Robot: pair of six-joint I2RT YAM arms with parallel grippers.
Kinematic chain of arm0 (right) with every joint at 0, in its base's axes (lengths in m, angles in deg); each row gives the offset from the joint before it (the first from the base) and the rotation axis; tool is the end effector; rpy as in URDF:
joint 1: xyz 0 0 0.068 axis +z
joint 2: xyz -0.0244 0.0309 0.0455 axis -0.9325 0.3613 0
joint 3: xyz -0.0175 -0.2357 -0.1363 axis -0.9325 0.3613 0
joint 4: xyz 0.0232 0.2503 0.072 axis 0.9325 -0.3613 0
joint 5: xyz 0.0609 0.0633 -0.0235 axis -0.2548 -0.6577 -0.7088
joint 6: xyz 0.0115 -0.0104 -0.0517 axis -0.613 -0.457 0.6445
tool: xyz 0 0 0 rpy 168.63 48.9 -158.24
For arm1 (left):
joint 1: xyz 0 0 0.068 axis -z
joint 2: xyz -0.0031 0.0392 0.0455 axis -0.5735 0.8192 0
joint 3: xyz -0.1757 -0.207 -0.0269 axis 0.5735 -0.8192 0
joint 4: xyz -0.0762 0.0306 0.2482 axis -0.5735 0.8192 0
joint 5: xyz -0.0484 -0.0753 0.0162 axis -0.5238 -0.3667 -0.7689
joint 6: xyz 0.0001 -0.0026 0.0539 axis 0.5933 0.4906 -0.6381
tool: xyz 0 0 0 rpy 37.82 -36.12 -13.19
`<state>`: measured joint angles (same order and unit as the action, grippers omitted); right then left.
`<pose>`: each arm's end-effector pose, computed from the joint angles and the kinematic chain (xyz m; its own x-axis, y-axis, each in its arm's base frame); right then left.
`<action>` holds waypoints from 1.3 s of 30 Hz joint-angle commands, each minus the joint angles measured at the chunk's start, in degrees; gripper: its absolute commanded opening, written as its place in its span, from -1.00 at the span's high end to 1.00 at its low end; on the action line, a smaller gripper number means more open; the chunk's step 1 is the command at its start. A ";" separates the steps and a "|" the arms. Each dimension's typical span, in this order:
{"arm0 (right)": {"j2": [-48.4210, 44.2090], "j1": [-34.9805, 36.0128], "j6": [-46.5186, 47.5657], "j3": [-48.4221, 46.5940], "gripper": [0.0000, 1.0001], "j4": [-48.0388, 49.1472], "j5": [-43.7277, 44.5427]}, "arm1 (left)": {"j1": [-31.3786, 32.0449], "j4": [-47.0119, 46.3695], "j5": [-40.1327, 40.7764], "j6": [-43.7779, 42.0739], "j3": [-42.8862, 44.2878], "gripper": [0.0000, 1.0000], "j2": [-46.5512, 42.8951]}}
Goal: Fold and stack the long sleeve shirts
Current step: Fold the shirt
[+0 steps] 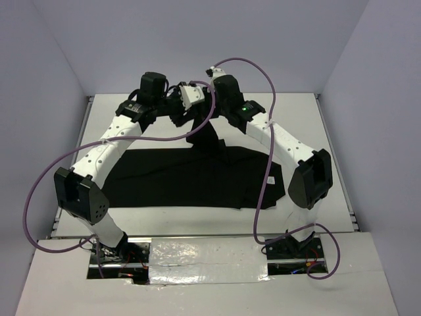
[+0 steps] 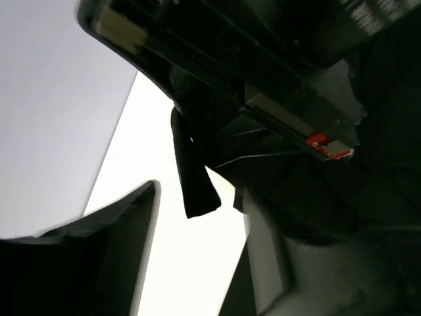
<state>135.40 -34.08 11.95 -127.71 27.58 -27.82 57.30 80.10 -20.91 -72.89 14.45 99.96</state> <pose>0.3551 0.2491 0.3620 -0.5362 0.0402 -0.8432 -0.4640 0.8204 0.3341 0.3450 -0.1575 0.3954 0.0830 0.5414 -0.8366 0.7927 0.4729 0.3847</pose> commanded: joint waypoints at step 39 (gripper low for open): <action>-38.74 -4.94 7.53 41.86 -0.76 4.11 -1.16 | 3.96 29.90 5.63 -6.39 10.47 1.00 -11.38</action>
<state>98.99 -37.36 21.52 -87.73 31.97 -27.91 58.90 99.81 -14.64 -75.54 24.51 92.13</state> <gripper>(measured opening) 0.875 0.036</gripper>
